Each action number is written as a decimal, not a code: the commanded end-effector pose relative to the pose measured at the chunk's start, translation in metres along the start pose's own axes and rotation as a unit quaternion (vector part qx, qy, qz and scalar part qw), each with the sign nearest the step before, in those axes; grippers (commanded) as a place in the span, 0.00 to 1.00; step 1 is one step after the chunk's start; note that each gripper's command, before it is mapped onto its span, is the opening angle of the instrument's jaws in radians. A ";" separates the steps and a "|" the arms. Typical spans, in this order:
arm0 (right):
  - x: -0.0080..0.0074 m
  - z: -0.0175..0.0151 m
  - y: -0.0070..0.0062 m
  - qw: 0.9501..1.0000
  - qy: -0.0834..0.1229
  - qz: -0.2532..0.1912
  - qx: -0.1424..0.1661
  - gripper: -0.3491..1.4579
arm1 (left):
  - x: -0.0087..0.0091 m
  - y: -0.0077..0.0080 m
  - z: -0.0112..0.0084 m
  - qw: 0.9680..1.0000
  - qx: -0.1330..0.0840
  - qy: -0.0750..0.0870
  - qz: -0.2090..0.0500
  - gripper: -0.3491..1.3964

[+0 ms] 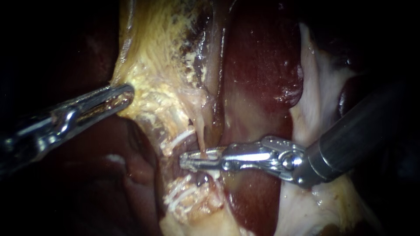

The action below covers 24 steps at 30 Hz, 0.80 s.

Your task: Going back second clip right tube

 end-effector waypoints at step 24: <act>0.0016 -0.0023 0.0008 0.995 0.012 -0.100 0.007 0.52 | 0.0000 0.0000 0.0000 1.000 -0.001 0.000 0.000 0.00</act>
